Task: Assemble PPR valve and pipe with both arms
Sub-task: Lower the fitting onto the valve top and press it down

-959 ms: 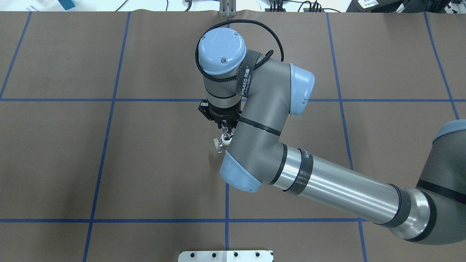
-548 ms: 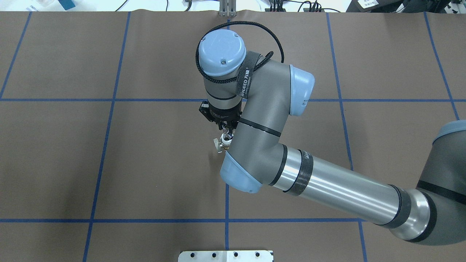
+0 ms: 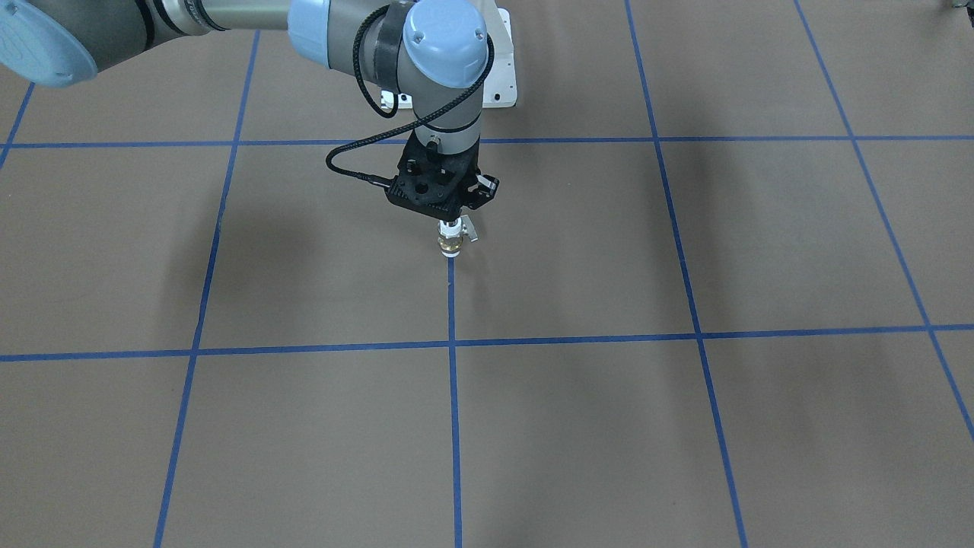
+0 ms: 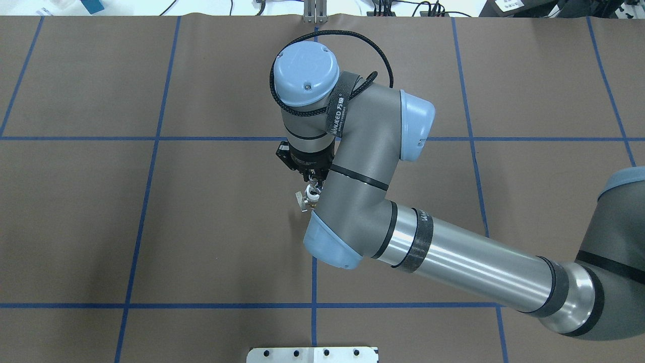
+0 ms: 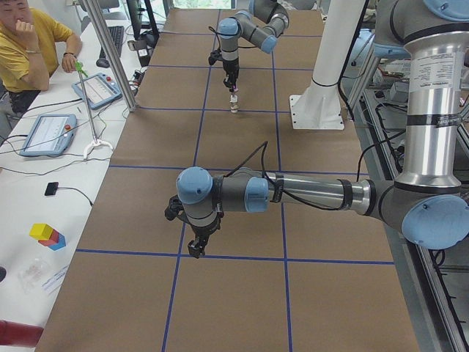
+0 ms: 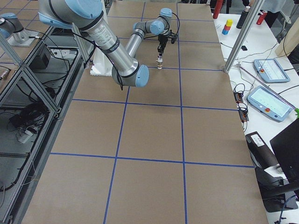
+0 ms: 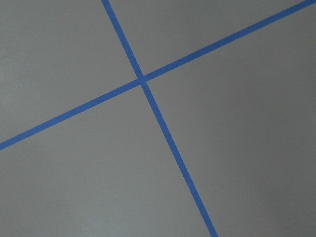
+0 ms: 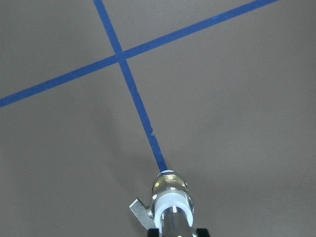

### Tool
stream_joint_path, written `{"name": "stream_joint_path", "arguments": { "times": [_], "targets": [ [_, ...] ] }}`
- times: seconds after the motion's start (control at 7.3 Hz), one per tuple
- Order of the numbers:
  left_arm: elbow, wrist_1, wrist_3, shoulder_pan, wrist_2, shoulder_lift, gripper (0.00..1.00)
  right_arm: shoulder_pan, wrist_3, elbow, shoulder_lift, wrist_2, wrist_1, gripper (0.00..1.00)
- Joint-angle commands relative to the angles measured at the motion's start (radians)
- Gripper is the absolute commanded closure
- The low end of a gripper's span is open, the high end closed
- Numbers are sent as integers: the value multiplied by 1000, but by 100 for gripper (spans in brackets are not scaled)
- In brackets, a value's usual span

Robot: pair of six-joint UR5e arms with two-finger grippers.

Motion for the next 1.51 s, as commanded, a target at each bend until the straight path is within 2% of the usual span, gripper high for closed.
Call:
{"name": "stream_joint_path", "arguments": {
  "times": [0.0, 1.1, 1.23, 1.37],
  "targets": [
    [-1, 0, 0, 0, 0, -1, 0, -9, 0, -2, -2, -1, 0, 100],
    [0, 0, 0, 0, 0, -1, 0, -12, 2, 10, -19, -2, 8, 98],
    [0, 0, 0, 0, 0, -1, 0, -12, 3, 10, -21, -2, 8, 85],
    [0, 1, 0, 0, 0, -1, 0, -12, 3, 10, -21, -2, 8, 78]
  ]
}}
